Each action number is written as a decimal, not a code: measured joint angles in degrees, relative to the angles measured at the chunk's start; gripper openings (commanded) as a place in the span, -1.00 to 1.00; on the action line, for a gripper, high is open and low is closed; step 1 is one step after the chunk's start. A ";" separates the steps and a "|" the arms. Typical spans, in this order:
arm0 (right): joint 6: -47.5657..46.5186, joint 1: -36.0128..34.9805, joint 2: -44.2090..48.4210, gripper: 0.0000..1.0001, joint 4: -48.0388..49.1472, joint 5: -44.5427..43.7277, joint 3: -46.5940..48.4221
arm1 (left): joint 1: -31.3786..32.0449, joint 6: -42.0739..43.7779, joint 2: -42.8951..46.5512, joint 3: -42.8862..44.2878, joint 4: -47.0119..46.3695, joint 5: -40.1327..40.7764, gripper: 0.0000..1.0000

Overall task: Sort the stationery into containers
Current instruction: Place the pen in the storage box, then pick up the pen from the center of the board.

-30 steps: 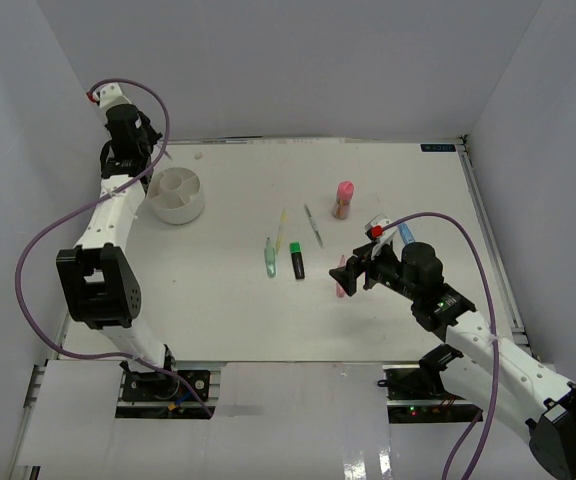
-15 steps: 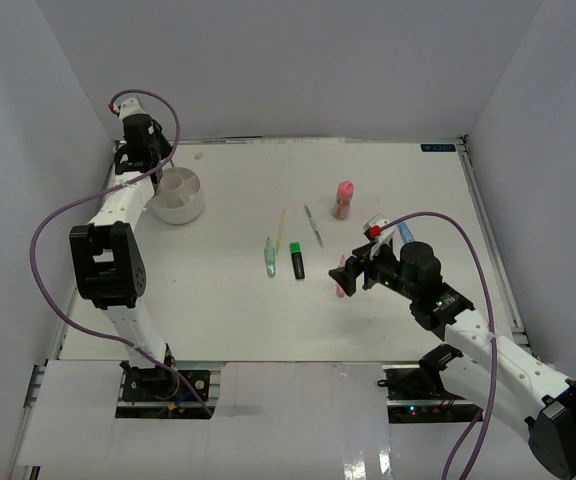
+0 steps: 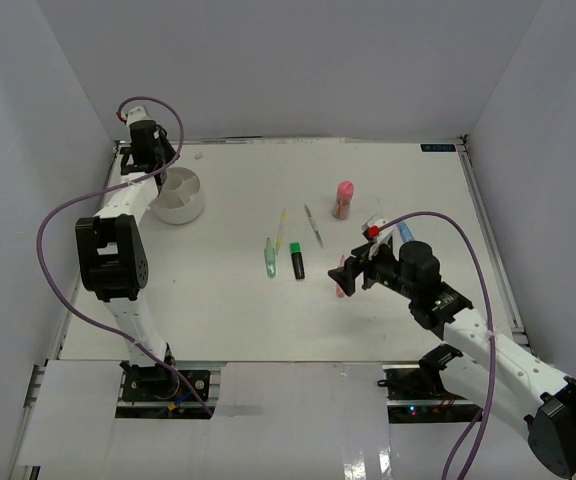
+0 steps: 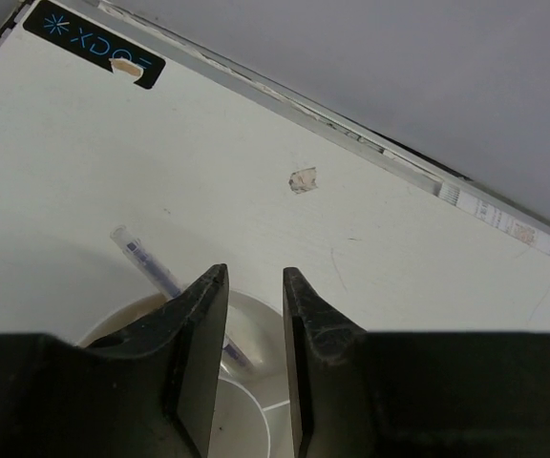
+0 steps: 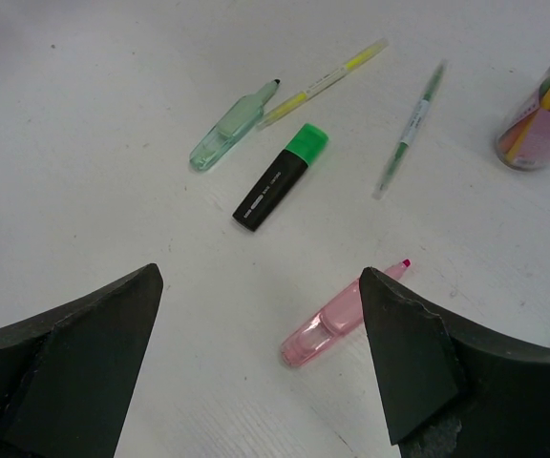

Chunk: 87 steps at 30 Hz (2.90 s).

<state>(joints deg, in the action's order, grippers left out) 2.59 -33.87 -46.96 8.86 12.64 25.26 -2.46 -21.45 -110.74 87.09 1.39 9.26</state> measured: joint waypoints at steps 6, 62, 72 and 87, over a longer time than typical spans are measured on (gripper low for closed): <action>-1.01 0.00 -4.07 0.82 -1.81 0.61 2.08 | 0.00 -0.70 3.45 -0.37 3.10 -1.20 0.38; 0.28 -1.09 -65.00 -0.58 -6.51 -21.24 42.69 | 0.04 -1.14 56.11 -40.59 14.73 -32.87 0.96; -0.42 -1.16 -61.79 -0.68 -4.68 -20.61 38.73 | 7.72 -8.76 46.95 -40.65 13.46 -41.00 0.96; 0.00 -5.90 -28.48 -0.60 2.99 -10.47 17.49 | 30.03 -23.56 32.44 -32.65 4.07 -28.02 0.96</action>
<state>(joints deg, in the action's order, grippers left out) 2.59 -39.77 -75.44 11.86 2.17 42.74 27.57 -45.01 -78.30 54.43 5.45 -18.76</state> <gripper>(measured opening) 0.201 0.979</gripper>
